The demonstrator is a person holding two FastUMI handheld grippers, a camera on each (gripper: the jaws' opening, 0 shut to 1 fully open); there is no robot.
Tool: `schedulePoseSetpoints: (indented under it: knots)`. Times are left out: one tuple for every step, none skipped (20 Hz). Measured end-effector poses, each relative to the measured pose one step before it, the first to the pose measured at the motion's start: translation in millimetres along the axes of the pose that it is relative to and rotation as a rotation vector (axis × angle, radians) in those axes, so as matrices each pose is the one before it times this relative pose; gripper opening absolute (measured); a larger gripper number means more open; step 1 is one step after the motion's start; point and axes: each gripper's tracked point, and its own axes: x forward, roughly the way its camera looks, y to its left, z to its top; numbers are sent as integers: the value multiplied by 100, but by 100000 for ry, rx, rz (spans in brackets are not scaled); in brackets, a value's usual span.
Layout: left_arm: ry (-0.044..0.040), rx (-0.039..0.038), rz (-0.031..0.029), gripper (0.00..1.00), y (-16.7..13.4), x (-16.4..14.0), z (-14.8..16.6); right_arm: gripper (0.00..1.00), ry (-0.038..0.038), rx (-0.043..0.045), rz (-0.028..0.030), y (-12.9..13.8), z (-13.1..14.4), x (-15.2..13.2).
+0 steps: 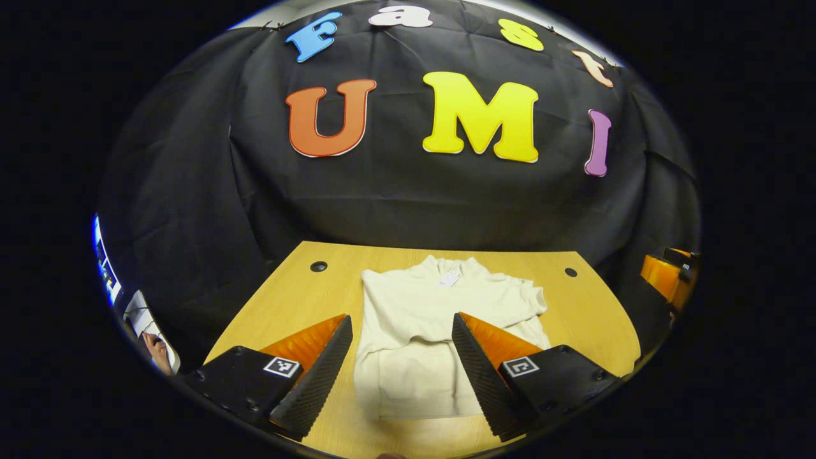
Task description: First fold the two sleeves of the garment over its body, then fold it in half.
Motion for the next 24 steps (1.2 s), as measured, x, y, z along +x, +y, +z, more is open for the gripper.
schedulePoseSetpoints:
  knots:
    - [2776, -928, -519, 99, 436, 330, -1043, 98, 4438, 488, 162, 473, -1318, 645]
    - [3089, -1105, -1052, 99, 61, 343, -1121, 98, 5783, 958, 828, 559, -1864, 716]
    - [3664, -625, -2418, 99, -188, 682, -1518, 98, 5850, 1085, 363, 468, -1837, 641]
    - [2646, 287, -1246, 99, 32, 607, -1247, 100, 5169, 1001, -31, 275, -1578, 680]
    - [2805, 989, 137, 99, 278, 854, -1215, 99, 4737, 357, -697, 23, -1428, 689]
    - [3003, 1026, 154, 99, 180, 634, -1087, 98, 4324, 161, -865, -15, -1405, 681]
    - [3763, 724, 142, 99, 221, 686, -1415, 98, 3304, -487, -774, 68, -1193, 655]
    - [2914, 390, -349, 100, 121, 607, -1150, 98, 3833, -663, -707, -84, -1527, 541]
    - [2594, 577, -325, 100, 28, 492, -1042, 98, 2868, 391, -845, -258, -1154, 699]
    - [1945, 1304, -1211, 99, 38, 579, -1255, 99, 3591, -518, -771, -283, -1241, 1003]
    - [3188, 1649, -158, 100, 109, 576, -1301, 98, 3252, -1003, -1137, -318, -1174, 971]
    - [3122, 1092, 453, 99, 222, 507, -1213, 99, 3446, -1137, -400, -226, -1183, 1043]
    - [3264, -145, 101, 100, 48, 596, -982, 99, 4296, -65, 756, 19, -1283, 871]
    - [2876, -939, -103, 99, -11, 699, -644, 99, 4500, 1202, 1, -8, -1540, 575]
    - [2717, -1251, 1277, 100, 252, 711, -617, 99, 4247, 641, 851, 282, -1264, 780]
    - [2405, -884, 1498, 99, 285, 681, -572, 98, 4371, 896, 1632, 126, -1110, 766]
    - [2858, -2022, 860, 99, 253, 521, -608, 99, 4095, 75, 575, -96, -1164, 587]
    - [3320, -2657, 203, 99, 117, 572, -848, 100, 3630, 1020, 942, -218, -954, 522]
    - [3975, -2679, 695, 100, 228, 543, -809, 99, 2866, 1900, 266, -51, -653, 483]
    - [2906, -2083, 255, 100, 199, 377, -452, 99, 1631, 1686, 932, 159, -378, 293]
    - [1981, -1257, 295, 100, 130, 187, -215, 99, 1988, 1297, 660, 78, -300, 184]
    - [1193, -461, 263, 100, 82, 117, -28, 98, 1366, 984, 252, -109, -166, 213]
    - [1526, -323, 209, 100, -7, 110, -46, 98, 1393, 549, -41, -39, -92, 227]
    - [2592, -19, -185, 100, -74, 8, -109, 98, 1746, 202, 473, 89, -227, 265]
